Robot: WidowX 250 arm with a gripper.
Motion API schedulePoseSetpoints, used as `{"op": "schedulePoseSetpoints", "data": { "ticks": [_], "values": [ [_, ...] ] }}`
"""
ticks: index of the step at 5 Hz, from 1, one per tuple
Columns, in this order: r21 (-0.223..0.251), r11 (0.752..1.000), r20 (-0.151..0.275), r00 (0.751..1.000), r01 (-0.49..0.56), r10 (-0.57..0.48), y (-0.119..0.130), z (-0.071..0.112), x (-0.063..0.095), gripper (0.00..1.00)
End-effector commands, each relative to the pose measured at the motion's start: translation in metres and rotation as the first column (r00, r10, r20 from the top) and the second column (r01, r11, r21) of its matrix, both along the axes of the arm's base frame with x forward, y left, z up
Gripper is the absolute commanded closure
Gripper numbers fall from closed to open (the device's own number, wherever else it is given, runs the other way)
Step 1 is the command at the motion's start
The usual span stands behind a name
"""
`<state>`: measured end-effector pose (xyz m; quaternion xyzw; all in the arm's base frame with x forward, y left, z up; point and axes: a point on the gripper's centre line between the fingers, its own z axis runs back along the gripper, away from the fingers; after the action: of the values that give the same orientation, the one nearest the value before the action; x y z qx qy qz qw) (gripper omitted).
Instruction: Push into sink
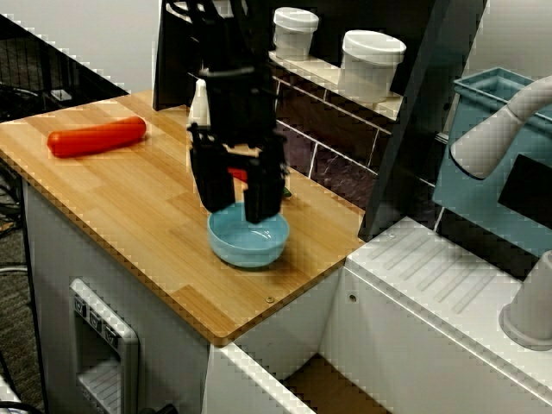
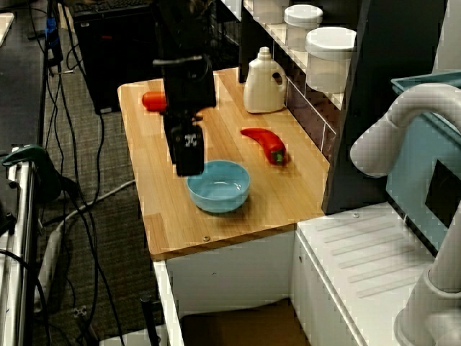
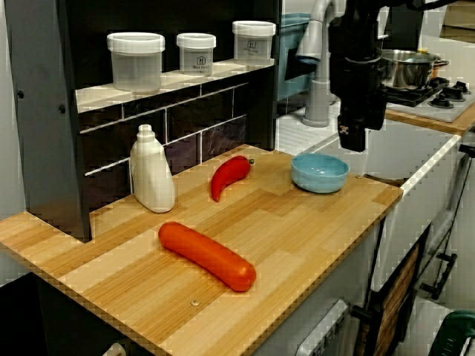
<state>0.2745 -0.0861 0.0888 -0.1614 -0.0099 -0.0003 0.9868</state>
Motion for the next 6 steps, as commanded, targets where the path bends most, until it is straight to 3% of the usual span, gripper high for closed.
{"op": "schedulePoseSetpoints", "data": {
  "ticks": [1,4,5,6],
  "values": [
    [0.01,1.0,0.013,1.0,0.001,-0.001,-0.007,0.001,0.009,0.0],
    [0.011,0.999,-0.023,0.999,0.041,-0.041,-0.005,0.009,0.028,0.0],
    [0.044,0.989,-0.017,0.99,0.14,-0.139,0.0,0.001,0.031,0.0],
    [0.059,0.987,-0.016,0.989,0.149,-0.148,0.002,-0.006,0.032,0.0]
  ]
}}
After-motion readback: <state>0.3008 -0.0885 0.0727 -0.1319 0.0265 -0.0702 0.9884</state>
